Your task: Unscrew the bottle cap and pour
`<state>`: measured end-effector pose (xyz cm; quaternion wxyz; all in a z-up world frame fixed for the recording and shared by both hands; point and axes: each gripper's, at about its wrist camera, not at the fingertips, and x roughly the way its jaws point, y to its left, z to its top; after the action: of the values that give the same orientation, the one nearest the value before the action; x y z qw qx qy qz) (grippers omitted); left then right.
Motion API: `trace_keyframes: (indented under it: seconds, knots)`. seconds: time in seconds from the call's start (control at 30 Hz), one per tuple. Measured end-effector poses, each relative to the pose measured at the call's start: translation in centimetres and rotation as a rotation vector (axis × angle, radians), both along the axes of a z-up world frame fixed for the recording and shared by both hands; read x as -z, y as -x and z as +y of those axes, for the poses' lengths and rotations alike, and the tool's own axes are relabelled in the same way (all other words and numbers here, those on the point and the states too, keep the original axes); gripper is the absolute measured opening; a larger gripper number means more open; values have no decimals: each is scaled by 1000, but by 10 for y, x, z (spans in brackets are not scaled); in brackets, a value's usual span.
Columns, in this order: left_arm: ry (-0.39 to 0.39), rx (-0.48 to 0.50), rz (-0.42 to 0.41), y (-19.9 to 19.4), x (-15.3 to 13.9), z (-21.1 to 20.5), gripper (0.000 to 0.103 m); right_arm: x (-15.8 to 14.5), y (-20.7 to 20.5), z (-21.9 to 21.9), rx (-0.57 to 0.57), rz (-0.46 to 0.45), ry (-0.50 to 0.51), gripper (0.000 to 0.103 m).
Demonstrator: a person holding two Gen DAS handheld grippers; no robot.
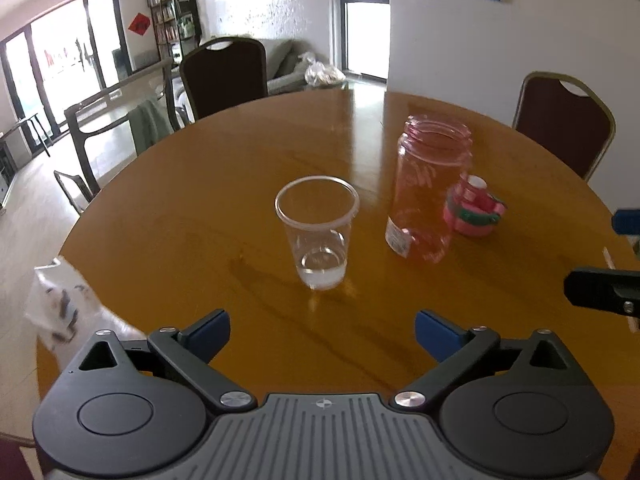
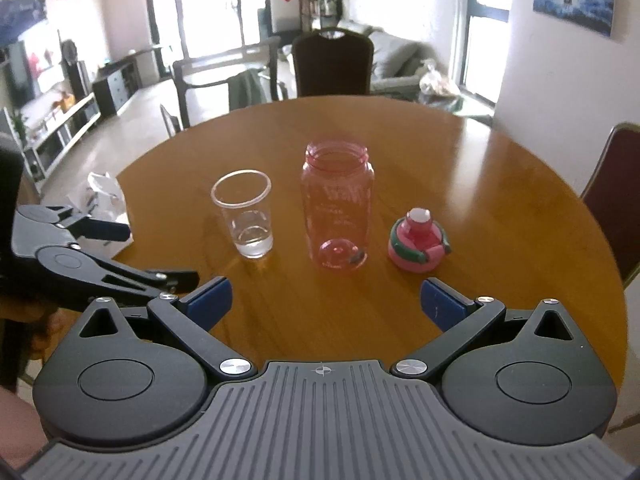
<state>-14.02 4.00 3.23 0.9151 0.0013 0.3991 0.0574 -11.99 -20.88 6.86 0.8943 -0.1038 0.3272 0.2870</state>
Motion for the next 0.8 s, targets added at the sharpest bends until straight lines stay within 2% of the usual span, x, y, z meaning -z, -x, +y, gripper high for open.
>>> trace_keyframes:
  seconds: [0.13, 0.27, 0.37, 0.47, 0.6, 0.8]
  knots:
    - [12, -15, 3, 15, -10, -7, 102, -5, 17, -2, 24, -38, 12, 103]
    - [12, -39, -28, 31, -24, -11, 102, -14, 27, -7, 54, -77, 15, 103]
    - [-13, -40, -37, 36, -31, -15, 102, -24, 30, -14, 46, -44, -16, 103]
    - [-39, -46, -49, 40, -35, -19, 102, -28, 35, -16, 36, -58, -13, 103]
    - [-36, -52, -41, 41, -34, -22, 102, -25, 33, -17, 22, -19, -10, 103]
    - [-27, -38, -49, 43, -36, -23, 102, -24, 33, -18, 20, -11, -10, 103]
